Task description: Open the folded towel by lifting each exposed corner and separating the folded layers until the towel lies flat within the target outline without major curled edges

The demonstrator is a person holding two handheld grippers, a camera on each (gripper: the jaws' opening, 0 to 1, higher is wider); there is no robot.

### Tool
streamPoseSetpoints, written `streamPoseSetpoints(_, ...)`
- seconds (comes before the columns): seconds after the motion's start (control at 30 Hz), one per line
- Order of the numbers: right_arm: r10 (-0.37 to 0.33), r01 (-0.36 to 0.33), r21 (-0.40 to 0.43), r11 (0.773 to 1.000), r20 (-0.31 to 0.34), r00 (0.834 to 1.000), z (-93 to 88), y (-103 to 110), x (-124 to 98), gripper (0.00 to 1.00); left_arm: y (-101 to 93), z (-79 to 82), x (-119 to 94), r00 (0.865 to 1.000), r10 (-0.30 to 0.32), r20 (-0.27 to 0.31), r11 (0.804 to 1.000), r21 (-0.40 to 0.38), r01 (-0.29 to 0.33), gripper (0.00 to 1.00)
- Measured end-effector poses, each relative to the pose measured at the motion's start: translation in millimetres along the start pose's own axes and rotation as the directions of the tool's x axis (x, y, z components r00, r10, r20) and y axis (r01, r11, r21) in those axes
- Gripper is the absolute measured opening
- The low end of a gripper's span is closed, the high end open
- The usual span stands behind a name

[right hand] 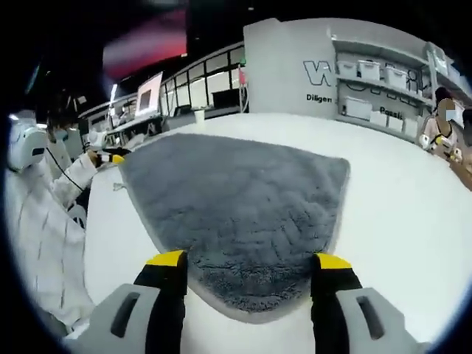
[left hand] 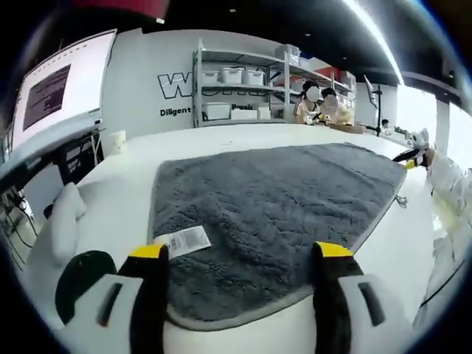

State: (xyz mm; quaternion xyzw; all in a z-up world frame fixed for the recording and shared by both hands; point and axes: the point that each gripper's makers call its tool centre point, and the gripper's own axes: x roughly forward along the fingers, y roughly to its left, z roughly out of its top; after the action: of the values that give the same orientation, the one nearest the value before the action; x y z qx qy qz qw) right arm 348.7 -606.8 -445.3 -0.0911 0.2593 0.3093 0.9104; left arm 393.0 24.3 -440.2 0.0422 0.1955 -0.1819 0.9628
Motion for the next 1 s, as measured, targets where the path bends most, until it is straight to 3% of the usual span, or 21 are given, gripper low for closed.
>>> streamPoseSetpoints(0.1,0.003,-0.003,0.007,1.0,-0.005,1.0,-0.1,1,-1,0.72,-0.3,0.0,0,1.0,-0.002,-0.004,1.0,-0.002,0.002,0.91)
streamPoseSetpoints(0.13,0.016,-0.018,0.085,0.996,0.022,1.0,4.9,4,-1,0.73,-1.7,0.9,0,1.0,-0.01,-0.007,1.0,0.004,0.01,0.92)
streamPoseSetpoints(0.17,0.021,-0.023,0.095,0.995,0.025,0.999,5.9,5,-1,0.75,-4.3,2.1,0,1.0,-0.027,-0.012,1.0,0.005,0.027,0.94)
streamPoseSetpoints(0.2,-0.021,0.02,0.071,0.997,0.001,1.0,6.6,4,-3,0.8,-11.5,6.8,-2,0.998,-0.061,-0.023,0.998,-0.013,0.061,0.97)
streamPoseSetpoints(0.23,-0.018,0.018,0.07,0.997,0.004,1.0,11.5,8,-4,0.85,-14.3,14.0,-4,0.998,-0.062,-0.007,0.998,-0.015,0.062,0.99)
streamPoseSetpoints(0.3,-0.032,0.024,0.118,0.993,0.071,0.997,36.6,16,-13,0.98,-21.3,34.0,-15,0.998,-0.064,0.029,0.997,-0.032,0.065,0.99)
streamPoseSetpoints(0.37,-0.12,0.114,0.091,0.989,0.072,0.99,54.3,18,-25,0.98,-27.2,46.1,-25,0.997,-0.06,0.039,0.998,-0.032,0.061,0.99)
streamPoseSetpoints(0.5,-0.152,0.146,0.09,0.985,0.066,0.986,67.8,35,-34,0.99,-39.2,58.0,-47,0.998,-0.058,0.028,0.998,-0.035,0.059,0.99)
streamPoseSetpoints(0.57,-0.179,0.168,0.128,0.977,0.083,0.98,73.4,42,-39,0.99,-41.4,61.0,-65,0.999,-0.039,0.032,0.999,-0.036,0.04,0.99)
streamPoseSetpoints(0.67,-0.214,0.195,0.159,0.968,0.112,0.971,80.2,54,-45,0.99,-39.0,59.0,-78,1.0,-0.013,0.026,0.999,-0.045,0.014,0.99)
streamPoseSetpoints(0.73,-0.216,0.198,0.148,0.969,0.112,0.97,83.5,73,-47,0.99,-38.6,53.0,-92,1.0,0.0,0.014,0.998,-0.062,0.001,0.99)
streamPoseSetpoints(0.87,-0.223,0.212,0.13,0.968,0.077,0.972,79.4,83,-45,0.99,-39.5,42.6,-104,1.0,0.0,0.001,0.998,-0.07,0.0,0.99)
streamPoseSetpoints(1.0,-0.226,0.214,0.132,0.968,0.088,0.97,80.9,88,-45,0.99,-35.5,36.8,-110,1.0,0.007,-0.003,0.997,-0.082,-0.007,0.99)
